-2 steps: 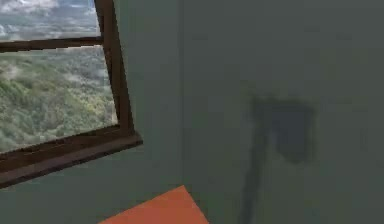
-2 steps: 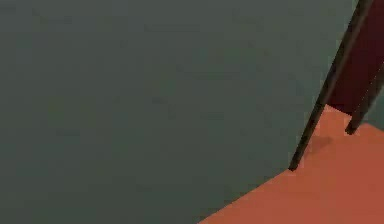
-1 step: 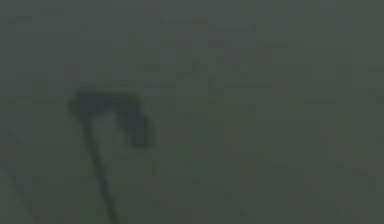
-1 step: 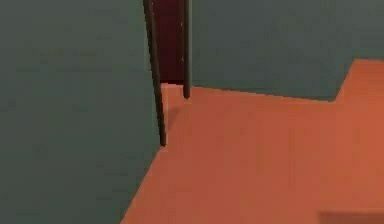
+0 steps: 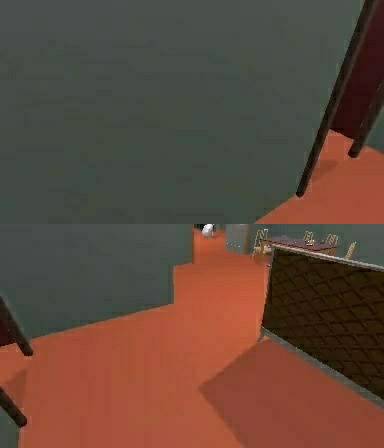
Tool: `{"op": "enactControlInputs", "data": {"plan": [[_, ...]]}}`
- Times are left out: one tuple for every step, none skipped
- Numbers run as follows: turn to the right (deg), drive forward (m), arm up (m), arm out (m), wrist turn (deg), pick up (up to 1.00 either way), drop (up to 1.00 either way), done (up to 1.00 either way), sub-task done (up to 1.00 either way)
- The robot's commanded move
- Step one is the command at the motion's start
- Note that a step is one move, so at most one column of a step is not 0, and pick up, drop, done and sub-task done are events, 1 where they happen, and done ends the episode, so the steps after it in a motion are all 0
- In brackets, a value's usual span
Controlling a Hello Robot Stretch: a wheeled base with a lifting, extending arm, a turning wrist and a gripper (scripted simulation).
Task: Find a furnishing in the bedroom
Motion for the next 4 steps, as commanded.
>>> {"op": "enactControlInputs", "data": {"plan": [[45.0, 0.0, 0.0, 0.0, 0.0, 0.0, 0.0, 0.0, 0.0], [6.0, 0.0, 0.0, 0.0, 0.0, 0.0, 0.0, 0.0, 0.0], [0.0, 1.0, 0.0, 0.0, 0.0, 0.0, 0.0, 0.0, 0.0], [6.0, 0.0, 0.0, 0.0, 0.0, 0.0, 0.0, 0.0, 0.0]]}}
